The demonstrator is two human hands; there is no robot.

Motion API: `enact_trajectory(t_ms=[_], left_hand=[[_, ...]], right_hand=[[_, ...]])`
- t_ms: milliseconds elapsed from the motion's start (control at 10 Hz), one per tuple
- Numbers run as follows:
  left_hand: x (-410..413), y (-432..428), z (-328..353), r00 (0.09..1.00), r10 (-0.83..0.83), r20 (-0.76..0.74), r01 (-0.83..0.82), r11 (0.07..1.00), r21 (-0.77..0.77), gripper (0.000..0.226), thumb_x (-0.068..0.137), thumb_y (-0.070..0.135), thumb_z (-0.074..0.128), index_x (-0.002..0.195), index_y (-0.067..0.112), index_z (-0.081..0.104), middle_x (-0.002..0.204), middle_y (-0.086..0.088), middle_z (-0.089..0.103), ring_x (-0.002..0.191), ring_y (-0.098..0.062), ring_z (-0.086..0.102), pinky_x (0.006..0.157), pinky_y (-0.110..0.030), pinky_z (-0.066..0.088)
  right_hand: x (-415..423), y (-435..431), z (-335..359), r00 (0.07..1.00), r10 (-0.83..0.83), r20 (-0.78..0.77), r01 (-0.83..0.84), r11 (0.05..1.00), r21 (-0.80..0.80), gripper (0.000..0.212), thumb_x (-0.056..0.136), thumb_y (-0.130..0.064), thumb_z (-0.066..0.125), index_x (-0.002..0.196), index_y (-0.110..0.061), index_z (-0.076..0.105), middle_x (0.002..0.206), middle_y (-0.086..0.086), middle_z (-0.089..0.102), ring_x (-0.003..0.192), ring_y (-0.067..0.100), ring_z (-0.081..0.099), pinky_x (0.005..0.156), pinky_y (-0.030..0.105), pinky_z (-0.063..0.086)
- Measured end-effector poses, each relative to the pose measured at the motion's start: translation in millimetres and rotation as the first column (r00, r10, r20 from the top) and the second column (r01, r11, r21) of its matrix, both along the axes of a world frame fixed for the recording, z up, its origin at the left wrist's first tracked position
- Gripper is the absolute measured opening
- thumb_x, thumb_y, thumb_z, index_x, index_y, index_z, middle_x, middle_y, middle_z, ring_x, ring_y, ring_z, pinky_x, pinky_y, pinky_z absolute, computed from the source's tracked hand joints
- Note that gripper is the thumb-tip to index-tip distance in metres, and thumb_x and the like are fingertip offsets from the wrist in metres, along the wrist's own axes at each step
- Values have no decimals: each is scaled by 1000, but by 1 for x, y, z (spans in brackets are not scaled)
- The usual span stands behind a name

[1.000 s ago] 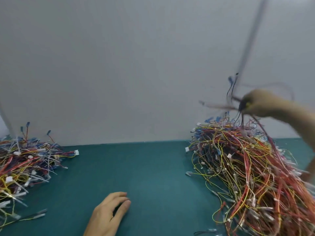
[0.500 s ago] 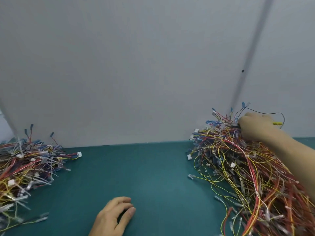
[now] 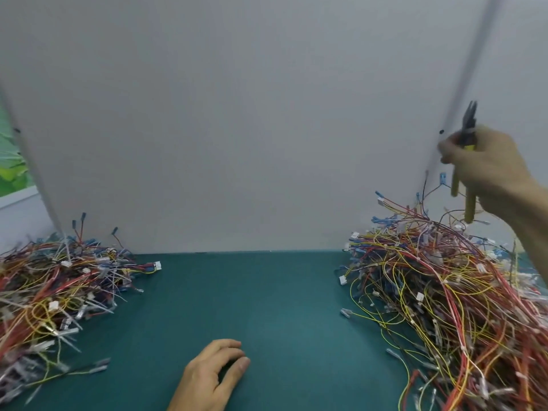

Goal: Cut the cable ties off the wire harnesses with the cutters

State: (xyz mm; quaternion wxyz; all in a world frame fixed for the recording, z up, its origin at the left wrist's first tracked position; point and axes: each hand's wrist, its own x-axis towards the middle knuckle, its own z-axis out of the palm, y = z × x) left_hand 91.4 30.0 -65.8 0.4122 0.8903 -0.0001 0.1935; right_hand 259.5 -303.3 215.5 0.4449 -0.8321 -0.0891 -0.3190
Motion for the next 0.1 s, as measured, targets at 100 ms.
enact_trajectory(t_ms=[100], left_hand=[[-6, 0, 12, 1000, 12, -3, -12, 997, -81, 11, 84, 23, 70, 83, 33, 74, 100, 27, 66, 99, 6, 59, 85, -20, 47]], right_hand=[[-32, 11, -3, 989, 77, 129, -93, 988, 123, 18, 78, -56, 63, 84, -39, 63, 78, -9, 65, 68, 18, 59, 49, 30, 47]])
